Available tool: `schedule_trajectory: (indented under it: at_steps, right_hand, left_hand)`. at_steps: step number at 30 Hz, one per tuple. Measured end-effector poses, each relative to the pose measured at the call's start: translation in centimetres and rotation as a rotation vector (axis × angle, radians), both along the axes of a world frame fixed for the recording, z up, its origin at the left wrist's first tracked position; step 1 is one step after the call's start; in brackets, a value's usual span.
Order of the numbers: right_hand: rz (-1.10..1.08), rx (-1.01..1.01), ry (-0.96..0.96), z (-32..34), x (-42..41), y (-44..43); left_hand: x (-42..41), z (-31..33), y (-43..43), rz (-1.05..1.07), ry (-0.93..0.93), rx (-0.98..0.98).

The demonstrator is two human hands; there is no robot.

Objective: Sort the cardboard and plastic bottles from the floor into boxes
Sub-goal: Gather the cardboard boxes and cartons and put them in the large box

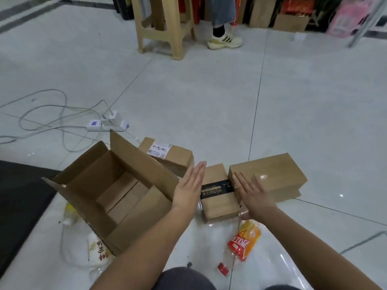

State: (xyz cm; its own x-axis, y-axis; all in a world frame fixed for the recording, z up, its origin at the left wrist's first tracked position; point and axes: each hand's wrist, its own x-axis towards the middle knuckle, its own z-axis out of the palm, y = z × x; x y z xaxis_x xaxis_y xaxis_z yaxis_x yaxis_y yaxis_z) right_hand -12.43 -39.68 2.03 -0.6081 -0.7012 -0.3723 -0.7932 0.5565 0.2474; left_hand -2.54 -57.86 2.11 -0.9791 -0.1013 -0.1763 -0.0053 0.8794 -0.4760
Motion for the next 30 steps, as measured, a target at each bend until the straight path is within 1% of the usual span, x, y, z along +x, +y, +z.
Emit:
schedule_trajectory:
  at_steps: [1,2,5,8,11,14,17,20,22,26,28,30]
  right_hand:
    - [0.107,-0.026,0.083,-1.6,-0.4,-0.6]
    - [0.171,0.001,0.095,-2.5,-0.6,-1.5]
    - [0.231,0.005,0.172,-4.3,-0.6,-3.4]
    - [0.234,0.055,0.107,-4.1,0.0,-4.0]
    - [0.276,0.098,0.018,-4.8,1.2,-4.5]
    - [0.244,0.122,-0.006,-6.1,1.7,-5.1]
    - [0.150,0.042,-0.001,-6.8,1.5,-5.3]
    - [0.017,0.004,-0.060,-7.2,1.0,-5.1]
    - [-0.050,-0.015,-0.093,-7.1,0.7,-4.9]
    - [-0.150,-0.050,-0.102,-7.5,-0.3,-4.2]
    - [-0.197,-0.076,-0.105,-7.8,-0.5,-4.0]
    - [-0.246,-0.103,-0.122,-7.9,-0.4,-3.8]
  left_hand:
    - [-0.7,-1.0,-0.4,-0.018,-0.052,-0.002]
    - [-1.4,-1.8,-0.7,-0.004,-0.099,0.008]
    - [-2.6,-3.6,-1.6,0.183,-0.161,0.108]
    - [-3.2,-3.8,-2.3,0.327,-0.148,0.217]
    - [-4.6,-3.5,-2.8,0.393,-0.112,0.275]
    - [-6.6,-3.8,-3.5,0.419,-0.050,0.308]
    - [-8.0,-4.8,-4.3,0.431,-0.046,0.276]
    - [-7.9,-6.0,-3.9,0.449,-0.063,0.282]
    - [-7.7,-6.0,-3.5,0.392,-0.075,0.220]
    - [-7.9,-6.6,-4.3,0.244,-0.100,-0.022]
    - [-7.7,-7.2,-4.6,0.177,-0.140,-0.142]
    - [-7.3,-7.1,-4.4,0.117,-0.193,-0.200]
